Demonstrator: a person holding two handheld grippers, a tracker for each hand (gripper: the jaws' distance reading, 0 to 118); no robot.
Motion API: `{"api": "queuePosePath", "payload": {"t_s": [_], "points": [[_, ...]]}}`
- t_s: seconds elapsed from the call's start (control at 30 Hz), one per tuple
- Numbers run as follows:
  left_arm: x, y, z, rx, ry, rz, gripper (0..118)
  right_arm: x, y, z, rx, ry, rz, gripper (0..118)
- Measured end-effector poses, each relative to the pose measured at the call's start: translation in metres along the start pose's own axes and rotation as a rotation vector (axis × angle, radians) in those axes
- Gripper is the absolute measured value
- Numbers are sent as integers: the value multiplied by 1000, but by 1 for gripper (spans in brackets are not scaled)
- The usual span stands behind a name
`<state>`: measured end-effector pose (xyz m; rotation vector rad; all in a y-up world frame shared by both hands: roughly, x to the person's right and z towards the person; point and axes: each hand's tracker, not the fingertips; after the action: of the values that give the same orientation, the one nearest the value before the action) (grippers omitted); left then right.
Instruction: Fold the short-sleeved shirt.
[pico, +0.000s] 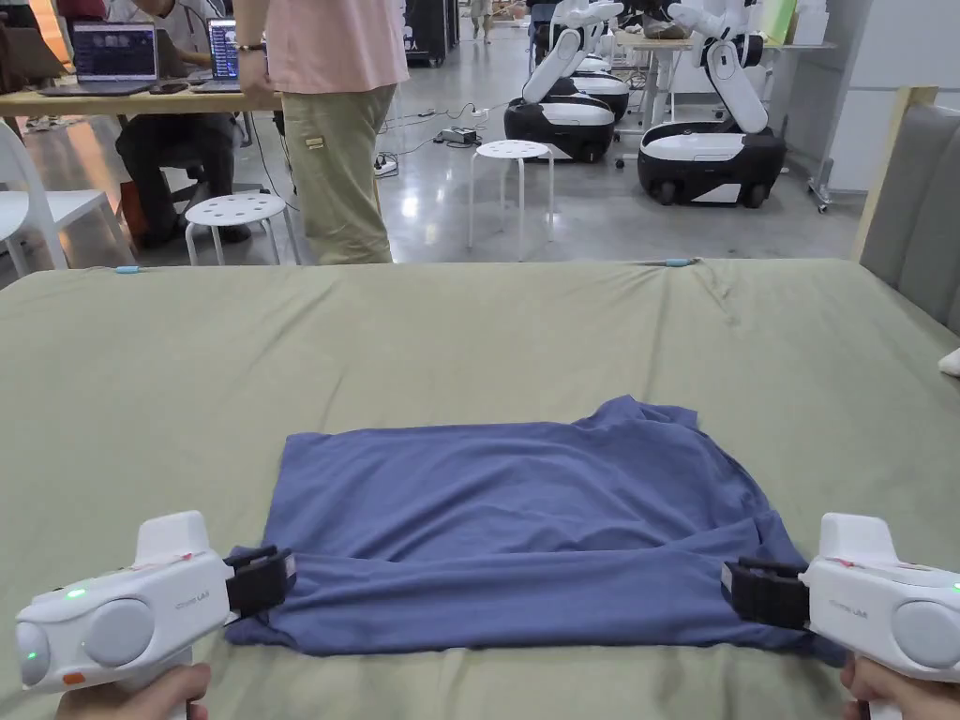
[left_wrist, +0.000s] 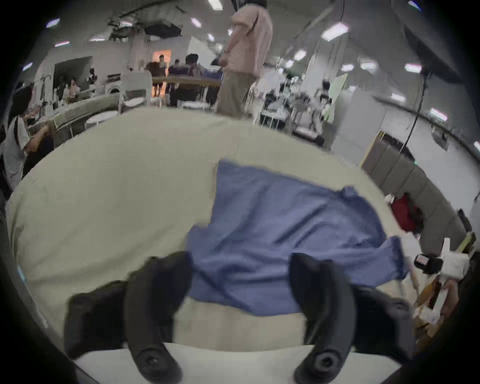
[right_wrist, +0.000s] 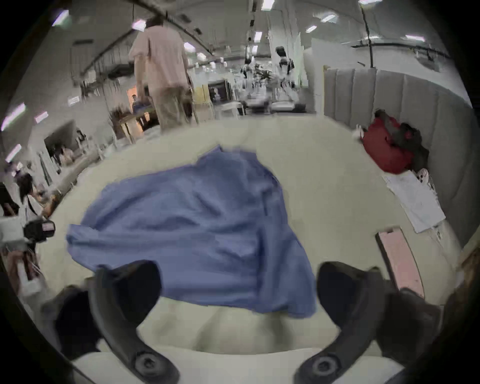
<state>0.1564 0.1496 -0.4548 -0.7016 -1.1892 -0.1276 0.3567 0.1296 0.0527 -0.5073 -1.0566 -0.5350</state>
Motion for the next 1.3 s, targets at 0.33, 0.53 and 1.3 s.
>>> {"api": "queuePosePath", "payload": {"t_s": [0.33, 0.53, 1.3], "points": [[118, -2, 30, 327, 91, -239, 34, -143, 22, 37, 285, -26, 217, 68], [120, -11, 20, 263, 58, -281, 0, -152, 13, 28, 334, -28, 214, 0], [3, 148, -286, -122, 294, -311, 101, -111, 90, -137, 159, -24, 224, 0]]}}
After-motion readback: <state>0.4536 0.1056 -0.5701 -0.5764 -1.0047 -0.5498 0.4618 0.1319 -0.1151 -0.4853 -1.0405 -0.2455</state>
